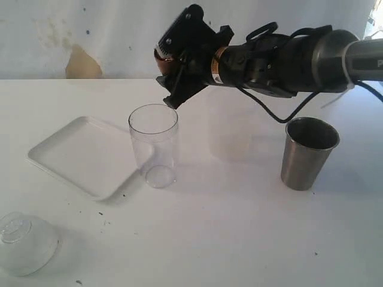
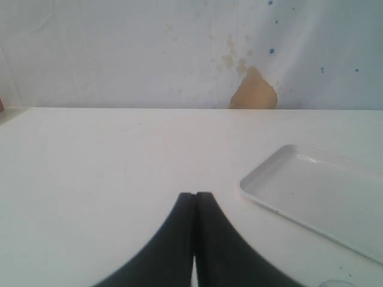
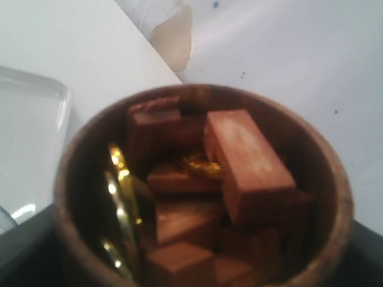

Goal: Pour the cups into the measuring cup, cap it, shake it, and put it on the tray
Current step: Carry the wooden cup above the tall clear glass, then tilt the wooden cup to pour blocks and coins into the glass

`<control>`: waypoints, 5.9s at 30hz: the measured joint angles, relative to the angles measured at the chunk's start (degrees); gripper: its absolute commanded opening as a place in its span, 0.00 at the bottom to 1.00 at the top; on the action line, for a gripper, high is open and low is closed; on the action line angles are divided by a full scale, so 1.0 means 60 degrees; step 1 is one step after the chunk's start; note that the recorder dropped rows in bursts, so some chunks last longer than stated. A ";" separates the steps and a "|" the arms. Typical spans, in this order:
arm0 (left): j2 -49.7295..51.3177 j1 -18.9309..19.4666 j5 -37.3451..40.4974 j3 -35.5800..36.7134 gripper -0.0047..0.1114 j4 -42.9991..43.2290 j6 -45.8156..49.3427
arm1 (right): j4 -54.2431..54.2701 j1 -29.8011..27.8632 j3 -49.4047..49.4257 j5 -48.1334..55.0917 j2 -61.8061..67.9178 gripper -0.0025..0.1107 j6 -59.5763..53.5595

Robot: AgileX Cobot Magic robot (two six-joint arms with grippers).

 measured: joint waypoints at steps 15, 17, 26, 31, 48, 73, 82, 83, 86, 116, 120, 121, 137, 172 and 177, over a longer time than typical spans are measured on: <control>0.0000 0.0000 0.0000 0.0000 0.05 0.0000 0.0000 | -0.0300 0.0000 -0.0005 -0.0247 0.0014 0.02 -0.2603; 0.0000 0.0000 0.0000 0.0000 0.05 0.0000 0.0000 | -0.0352 0.0000 -0.0005 -0.0247 -0.0123 0.02 -0.2622; 0.0000 0.0000 0.0000 0.0000 0.05 0.0000 0.0000 | -0.0649 0.0000 -0.0005 -0.0181 -0.0515 0.02 -0.2589; 0.0000 0.0000 0.0000 0.0000 0.05 0.0000 0.0000 | -0.1343 0.0000 0.0164 -0.0182 -0.0515 0.02 -0.2589; 0.0000 0.0000 0.0000 0.0000 0.05 0.0000 0.0000 | -0.1803 0.0041 0.0460 -0.0221 -0.0436 0.02 -0.3748; 0.0000 0.0000 0.0000 0.0000 0.05 0.0000 0.0000 | -0.1840 0.0250 0.0460 -0.0357 -0.0251 0.02 -0.7862; 0.0000 0.0000 0.0000 0.0000 0.05 0.0000 0.0000 | -0.1840 0.0250 0.0460 -0.0740 -0.0283 0.02 -0.8663; 0.0000 0.0000 0.0000 0.0000 0.05 0.0000 0.0000 | -0.1840 0.0250 0.0460 -0.0762 -0.0283 0.02 -0.8712; 0.0000 0.0000 0.0000 0.0000 0.05 0.0000 0.0000 | -0.1840 0.0250 0.0460 -0.0762 -0.0283 0.02 -0.8836; 0.0000 0.0000 0.0000 0.0000 0.05 0.0000 0.0000 | -0.1859 0.0531 0.0460 -0.0409 -0.0306 0.02 -1.2086; 0.0000 0.0000 0.0000 0.0000 0.05 0.0000 0.0000 | -0.1859 0.0531 0.0460 -0.0101 -0.0306 0.02 -1.2237; 0.0000 0.0000 0.0000 0.0000 0.05 0.0000 0.0000 | -0.1859 0.0531 0.0460 -0.0084 -0.0306 0.02 -1.2258; 0.0000 0.0000 0.0000 0.0000 0.05 0.0000 0.0000 | -0.1859 0.0531 0.0460 -0.0047 -0.0306 0.02 -1.2855; 0.0000 0.0000 0.0000 0.0000 0.05 0.0000 0.0000 | -0.1838 0.0893 0.0460 0.0354 -0.0428 0.02 -1.5816; 0.0000 0.0000 0.0000 0.0000 0.05 0.0000 0.0000 | -0.1838 0.0893 0.0460 0.0383 -0.0428 0.02 -1.6399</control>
